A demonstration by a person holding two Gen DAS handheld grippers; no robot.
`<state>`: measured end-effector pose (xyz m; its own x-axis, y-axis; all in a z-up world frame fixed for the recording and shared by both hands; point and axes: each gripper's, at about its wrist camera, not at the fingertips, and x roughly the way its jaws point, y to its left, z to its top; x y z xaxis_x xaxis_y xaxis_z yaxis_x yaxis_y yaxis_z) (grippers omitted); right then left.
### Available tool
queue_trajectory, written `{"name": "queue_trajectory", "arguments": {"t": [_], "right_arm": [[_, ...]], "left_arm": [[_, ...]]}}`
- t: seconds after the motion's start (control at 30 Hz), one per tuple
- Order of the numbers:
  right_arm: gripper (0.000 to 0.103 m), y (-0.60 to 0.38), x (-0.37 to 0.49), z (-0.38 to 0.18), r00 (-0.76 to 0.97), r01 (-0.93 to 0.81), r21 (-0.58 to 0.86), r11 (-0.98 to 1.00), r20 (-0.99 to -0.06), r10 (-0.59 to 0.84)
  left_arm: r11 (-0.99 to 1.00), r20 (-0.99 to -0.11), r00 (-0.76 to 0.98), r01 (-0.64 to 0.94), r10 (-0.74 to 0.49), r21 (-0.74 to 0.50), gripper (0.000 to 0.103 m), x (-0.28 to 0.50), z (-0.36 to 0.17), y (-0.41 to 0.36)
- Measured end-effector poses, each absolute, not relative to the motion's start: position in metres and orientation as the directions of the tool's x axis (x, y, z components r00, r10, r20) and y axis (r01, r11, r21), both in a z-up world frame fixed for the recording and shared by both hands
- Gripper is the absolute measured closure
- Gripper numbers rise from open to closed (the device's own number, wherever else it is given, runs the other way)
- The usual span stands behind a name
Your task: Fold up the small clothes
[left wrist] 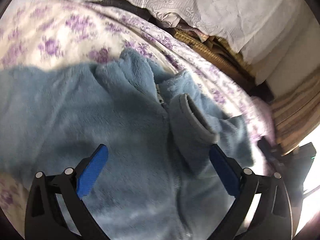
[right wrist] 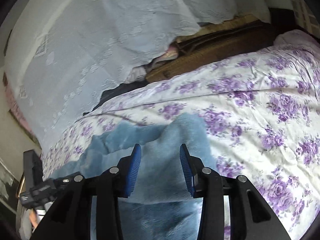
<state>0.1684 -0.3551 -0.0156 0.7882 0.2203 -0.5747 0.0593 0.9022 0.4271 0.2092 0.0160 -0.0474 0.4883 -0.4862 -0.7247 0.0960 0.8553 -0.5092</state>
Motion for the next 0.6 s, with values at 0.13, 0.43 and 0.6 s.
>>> {"name": "queue_trajectory", "arguments": {"t": [0.13,0.43,0.6], "right_arm": [[0.063,-0.364,0.172,-0.030,0.786,0.128,0.378,0.917,-0.602,0.139],[0.062,-0.396,0.176,-0.054,0.765,0.200,0.522,0.829,-0.611,0.201],[0.062,-0.399,0.174,-0.049,0.781,0.191,0.545,0.816,-0.589,0.211]], "left_arm": [[0.839,-0.716,0.485,0.073,-0.502,-0.538,0.005,0.206,-0.050,0.018],[0.849,-0.735,0.468,0.065,-0.490,-0.524,0.018,0.215,-0.053,-0.002],[0.853,-0.752,0.430,0.094,-0.500,-0.513,0.038,0.225,-0.054,-0.020]]}}
